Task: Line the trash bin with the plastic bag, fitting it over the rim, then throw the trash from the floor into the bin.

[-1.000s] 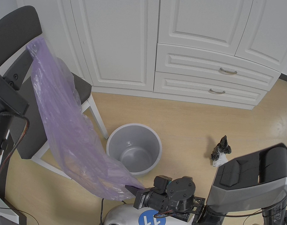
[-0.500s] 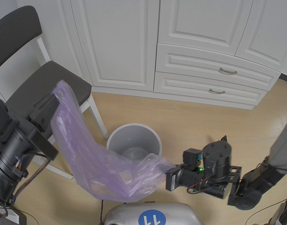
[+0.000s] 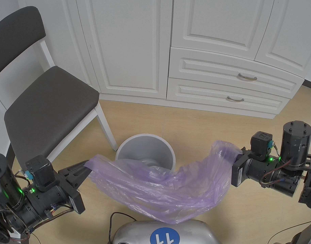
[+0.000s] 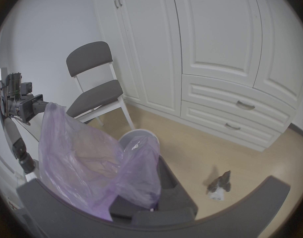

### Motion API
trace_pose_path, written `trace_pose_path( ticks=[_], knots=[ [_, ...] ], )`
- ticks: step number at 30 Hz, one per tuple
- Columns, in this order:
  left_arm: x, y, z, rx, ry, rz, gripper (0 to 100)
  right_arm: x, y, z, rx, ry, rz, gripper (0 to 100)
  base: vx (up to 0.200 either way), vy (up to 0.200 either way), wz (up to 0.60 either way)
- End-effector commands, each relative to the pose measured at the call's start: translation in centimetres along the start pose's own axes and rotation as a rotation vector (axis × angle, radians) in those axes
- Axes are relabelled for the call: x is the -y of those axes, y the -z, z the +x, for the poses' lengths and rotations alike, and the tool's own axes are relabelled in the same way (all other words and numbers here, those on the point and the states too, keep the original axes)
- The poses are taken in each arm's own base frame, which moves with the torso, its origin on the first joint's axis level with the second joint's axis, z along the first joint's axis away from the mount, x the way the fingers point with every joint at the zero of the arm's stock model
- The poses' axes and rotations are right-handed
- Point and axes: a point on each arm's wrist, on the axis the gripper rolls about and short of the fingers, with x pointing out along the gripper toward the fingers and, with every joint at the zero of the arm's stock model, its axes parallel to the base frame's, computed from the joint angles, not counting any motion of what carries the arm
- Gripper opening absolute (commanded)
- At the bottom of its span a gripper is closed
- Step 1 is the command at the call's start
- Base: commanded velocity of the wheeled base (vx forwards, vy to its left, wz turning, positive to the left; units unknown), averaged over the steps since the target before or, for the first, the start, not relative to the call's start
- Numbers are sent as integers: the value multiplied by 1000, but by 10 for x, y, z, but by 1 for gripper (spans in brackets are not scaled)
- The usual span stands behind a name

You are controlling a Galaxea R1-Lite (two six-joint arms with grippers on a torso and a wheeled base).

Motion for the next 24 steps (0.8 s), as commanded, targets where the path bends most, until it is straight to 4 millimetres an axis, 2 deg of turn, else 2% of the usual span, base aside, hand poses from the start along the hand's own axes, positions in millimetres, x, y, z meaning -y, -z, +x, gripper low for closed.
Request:
trace_pose_path(
  ticks=[1, 8, 15, 24],
  knots=[
    [-13, 12, 11, -74, -80, 4, 0, 4, -1, -11, 20, 39, -31, 0, 0, 0, 0],
    [-24, 11, 14, -75, -143, -3, 0, 6, -1, -14, 17, 103, -68, 0, 0, 0, 0],
    [-44, 11, 13, -87, -252, 39, 0, 8, 3, -11, -12, 158, -106, 0, 0, 0, 0],
    [-56, 10, 9, -79, -282, 53, 0, 12, 11, -16, -41, 175, -171, 0, 0, 0, 0]
  ],
)
